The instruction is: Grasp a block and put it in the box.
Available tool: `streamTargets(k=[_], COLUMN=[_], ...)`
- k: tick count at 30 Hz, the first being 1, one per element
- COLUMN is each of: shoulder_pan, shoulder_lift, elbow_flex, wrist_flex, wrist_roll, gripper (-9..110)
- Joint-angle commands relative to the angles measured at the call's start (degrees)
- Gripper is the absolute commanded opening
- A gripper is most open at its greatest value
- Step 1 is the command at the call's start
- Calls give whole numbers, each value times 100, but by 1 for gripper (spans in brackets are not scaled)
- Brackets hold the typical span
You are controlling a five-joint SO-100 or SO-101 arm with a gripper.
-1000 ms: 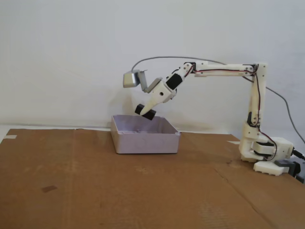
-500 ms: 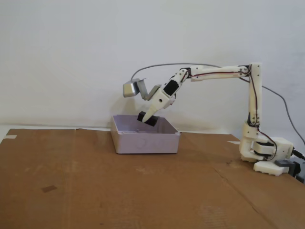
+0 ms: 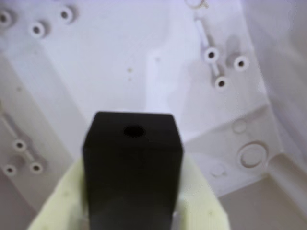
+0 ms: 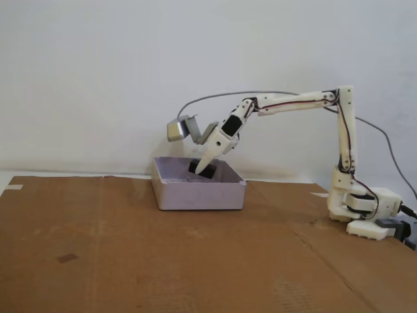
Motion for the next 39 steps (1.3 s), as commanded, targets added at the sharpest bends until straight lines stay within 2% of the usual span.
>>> streamTargets(k=[1,31,39], shoulder_pan=[-35,-123,-123], shoulder_lift=[185,-105,-176], elbow_flex=[-729,-650,-659], wrist_flex=[-334,-334,-334], wrist_roll=[-53,-53,-53], gripper=[7,8,20])
